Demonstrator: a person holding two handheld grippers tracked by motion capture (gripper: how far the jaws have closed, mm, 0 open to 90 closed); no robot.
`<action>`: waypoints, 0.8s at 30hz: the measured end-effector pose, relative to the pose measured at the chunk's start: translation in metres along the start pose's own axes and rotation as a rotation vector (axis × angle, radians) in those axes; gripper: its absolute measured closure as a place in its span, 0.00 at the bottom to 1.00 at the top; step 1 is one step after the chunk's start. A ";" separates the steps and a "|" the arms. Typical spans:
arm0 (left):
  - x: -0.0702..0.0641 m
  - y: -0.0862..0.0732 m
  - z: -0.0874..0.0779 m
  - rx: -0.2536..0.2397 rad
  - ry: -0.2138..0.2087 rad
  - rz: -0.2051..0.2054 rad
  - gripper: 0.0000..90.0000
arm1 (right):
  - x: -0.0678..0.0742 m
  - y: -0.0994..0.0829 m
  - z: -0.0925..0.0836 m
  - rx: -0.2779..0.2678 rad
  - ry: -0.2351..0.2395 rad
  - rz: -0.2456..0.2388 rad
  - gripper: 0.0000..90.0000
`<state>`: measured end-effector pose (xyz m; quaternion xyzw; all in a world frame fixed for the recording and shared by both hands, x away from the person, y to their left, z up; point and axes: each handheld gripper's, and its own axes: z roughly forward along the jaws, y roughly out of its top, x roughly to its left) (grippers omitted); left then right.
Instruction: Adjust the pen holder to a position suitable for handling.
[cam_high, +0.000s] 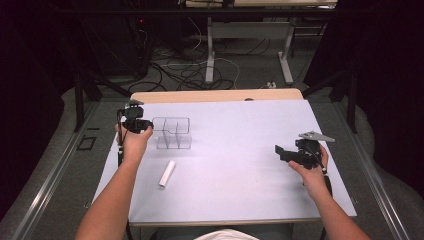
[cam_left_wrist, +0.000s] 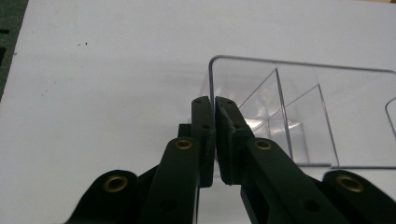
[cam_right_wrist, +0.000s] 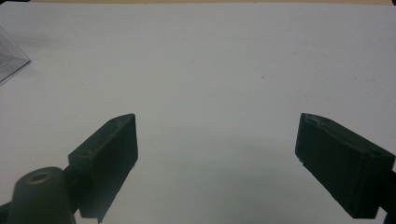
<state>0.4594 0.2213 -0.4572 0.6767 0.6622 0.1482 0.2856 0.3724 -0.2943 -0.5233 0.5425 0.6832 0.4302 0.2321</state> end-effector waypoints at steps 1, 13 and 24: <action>0.001 0.000 -0.001 -0.019 -0.007 0.004 0.92 | 0.000 0.000 0.000 0.000 0.001 -0.002 0.14; 0.013 0.004 -0.004 -0.035 -0.008 0.010 1.00 | 0.001 0.000 0.001 0.003 0.003 -0.005 0.14; 0.014 -0.006 0.010 -0.011 -0.026 0.002 1.00 | 0.000 0.000 0.002 0.006 0.004 -0.005 0.14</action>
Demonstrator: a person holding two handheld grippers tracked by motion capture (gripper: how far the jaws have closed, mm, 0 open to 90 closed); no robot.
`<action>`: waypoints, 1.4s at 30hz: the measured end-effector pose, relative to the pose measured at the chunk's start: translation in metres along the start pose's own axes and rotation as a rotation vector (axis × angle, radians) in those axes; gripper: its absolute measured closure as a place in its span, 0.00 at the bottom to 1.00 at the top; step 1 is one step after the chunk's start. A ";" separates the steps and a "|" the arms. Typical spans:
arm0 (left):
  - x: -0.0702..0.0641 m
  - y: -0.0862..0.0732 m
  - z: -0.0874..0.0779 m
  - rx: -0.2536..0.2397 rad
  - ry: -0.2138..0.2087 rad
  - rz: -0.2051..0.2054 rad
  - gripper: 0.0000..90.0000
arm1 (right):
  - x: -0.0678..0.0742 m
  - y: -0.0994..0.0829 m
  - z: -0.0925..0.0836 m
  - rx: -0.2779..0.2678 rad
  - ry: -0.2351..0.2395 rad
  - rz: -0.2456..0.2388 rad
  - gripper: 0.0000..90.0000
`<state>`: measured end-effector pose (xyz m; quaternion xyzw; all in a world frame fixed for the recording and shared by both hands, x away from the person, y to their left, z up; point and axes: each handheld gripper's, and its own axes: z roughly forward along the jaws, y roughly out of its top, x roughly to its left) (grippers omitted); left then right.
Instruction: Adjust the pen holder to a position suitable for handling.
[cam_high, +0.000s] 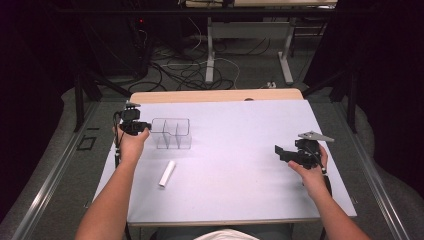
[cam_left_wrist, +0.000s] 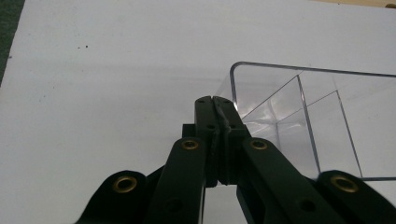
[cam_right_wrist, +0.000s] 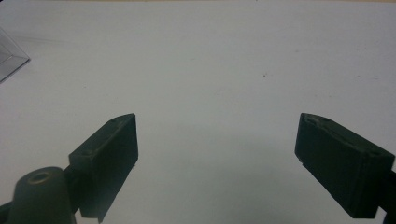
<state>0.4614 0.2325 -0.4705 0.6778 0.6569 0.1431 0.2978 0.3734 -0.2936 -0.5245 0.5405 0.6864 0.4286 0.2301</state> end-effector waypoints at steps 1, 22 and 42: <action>-0.001 0.000 0.000 -0.003 0.000 -0.004 1.00 | 0.001 0.000 0.000 0.001 -0.001 0.005 0.14; -0.091 -0.003 0.027 -0.028 -0.115 0.087 1.00 | 0.000 0.000 0.001 0.003 0.004 -0.005 0.14; -0.133 -0.008 0.038 -0.018 -0.208 0.086 1.00 | 0.000 0.000 0.001 0.006 0.008 -0.005 0.14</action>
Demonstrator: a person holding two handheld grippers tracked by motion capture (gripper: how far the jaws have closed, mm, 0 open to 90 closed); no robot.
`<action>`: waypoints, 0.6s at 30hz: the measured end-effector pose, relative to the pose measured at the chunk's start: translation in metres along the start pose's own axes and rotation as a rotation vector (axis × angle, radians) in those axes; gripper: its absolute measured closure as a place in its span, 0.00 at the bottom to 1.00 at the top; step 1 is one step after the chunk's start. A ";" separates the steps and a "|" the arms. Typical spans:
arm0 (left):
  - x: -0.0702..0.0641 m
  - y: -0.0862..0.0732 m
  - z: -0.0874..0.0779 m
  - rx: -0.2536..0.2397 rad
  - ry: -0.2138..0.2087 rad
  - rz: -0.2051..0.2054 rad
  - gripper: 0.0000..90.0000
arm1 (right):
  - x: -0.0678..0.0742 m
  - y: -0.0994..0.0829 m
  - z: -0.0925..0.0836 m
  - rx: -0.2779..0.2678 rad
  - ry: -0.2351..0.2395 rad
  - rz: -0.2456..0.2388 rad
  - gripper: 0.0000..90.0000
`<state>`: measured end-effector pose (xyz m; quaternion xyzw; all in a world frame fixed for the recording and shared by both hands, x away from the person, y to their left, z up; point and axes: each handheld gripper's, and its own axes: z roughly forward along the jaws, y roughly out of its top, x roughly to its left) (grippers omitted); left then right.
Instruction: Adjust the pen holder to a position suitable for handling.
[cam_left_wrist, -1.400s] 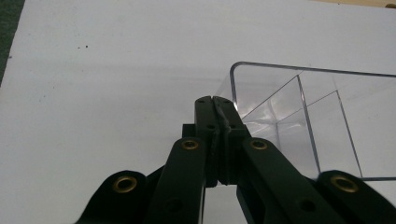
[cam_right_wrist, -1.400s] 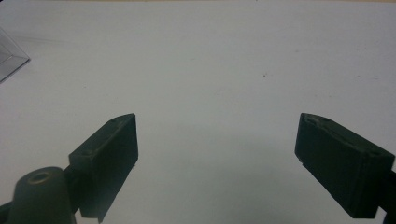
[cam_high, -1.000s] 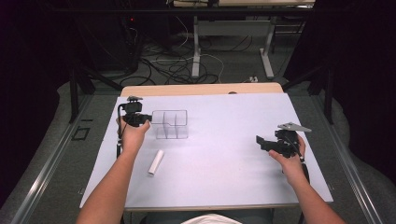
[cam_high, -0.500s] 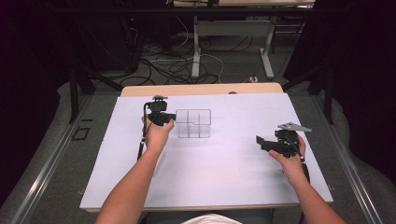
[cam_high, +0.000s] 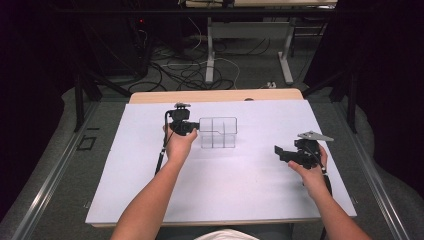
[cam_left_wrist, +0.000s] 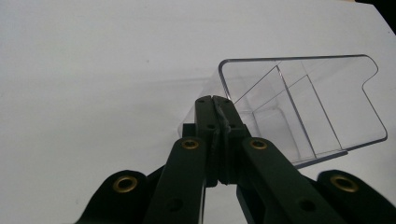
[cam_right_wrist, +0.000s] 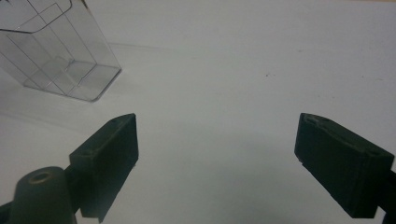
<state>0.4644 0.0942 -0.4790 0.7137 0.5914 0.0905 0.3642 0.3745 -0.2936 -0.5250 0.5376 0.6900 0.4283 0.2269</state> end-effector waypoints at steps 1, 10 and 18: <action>0.000 0.000 0.000 0.001 -0.003 -0.005 1.00 | 0.000 0.000 0.000 0.000 0.000 0.000 0.14; 0.003 0.000 -0.001 0.005 -0.019 -0.007 1.00 | 0.000 0.000 -0.001 -0.001 -0.002 0.003 0.14; 0.011 0.001 -0.010 -0.012 -0.018 -0.012 1.00 | -0.001 0.000 -0.001 0.001 -0.001 0.006 0.14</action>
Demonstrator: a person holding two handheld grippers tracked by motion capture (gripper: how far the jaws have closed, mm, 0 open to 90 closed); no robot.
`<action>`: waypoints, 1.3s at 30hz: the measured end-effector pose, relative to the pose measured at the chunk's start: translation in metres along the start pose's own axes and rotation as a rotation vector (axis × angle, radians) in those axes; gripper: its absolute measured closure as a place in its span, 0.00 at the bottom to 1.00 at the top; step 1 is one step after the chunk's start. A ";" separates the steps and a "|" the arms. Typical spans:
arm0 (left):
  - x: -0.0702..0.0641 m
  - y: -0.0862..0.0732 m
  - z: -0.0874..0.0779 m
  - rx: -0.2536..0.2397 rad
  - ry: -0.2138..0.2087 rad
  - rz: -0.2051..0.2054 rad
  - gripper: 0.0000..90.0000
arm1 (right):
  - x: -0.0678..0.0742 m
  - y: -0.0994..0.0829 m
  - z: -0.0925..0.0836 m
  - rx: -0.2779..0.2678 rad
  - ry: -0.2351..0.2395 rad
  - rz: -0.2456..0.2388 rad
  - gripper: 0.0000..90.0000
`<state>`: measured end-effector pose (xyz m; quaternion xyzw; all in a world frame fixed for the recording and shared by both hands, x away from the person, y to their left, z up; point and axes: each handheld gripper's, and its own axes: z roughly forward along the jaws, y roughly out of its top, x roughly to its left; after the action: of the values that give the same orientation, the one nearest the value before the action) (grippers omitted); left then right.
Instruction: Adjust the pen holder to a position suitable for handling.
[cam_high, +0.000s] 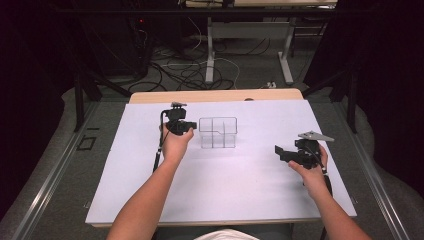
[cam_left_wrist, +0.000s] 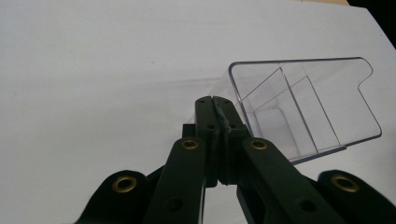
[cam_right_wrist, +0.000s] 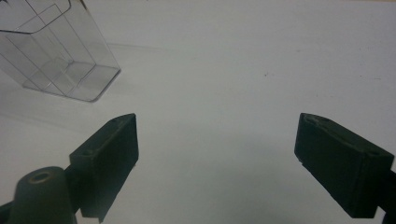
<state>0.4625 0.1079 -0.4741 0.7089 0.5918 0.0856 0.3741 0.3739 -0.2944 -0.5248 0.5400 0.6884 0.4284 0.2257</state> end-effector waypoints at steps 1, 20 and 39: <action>0.001 0.000 -0.002 -0.002 -0.001 0.000 1.00 | 0.000 0.000 0.000 0.000 0.000 0.000 0.14; 0.031 -0.021 -0.038 -0.036 -0.077 -0.027 0.86 | 0.001 0.000 0.000 0.001 -0.005 0.004 0.15; 0.044 -0.044 -0.065 -0.060 -0.077 0.040 0.64 | 0.002 0.001 0.001 -0.004 -0.004 -0.012 0.15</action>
<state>0.4041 0.1761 -0.4706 0.7118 0.5599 0.0835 0.4157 0.3743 -0.2927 -0.5244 0.5362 0.6905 0.4271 0.2308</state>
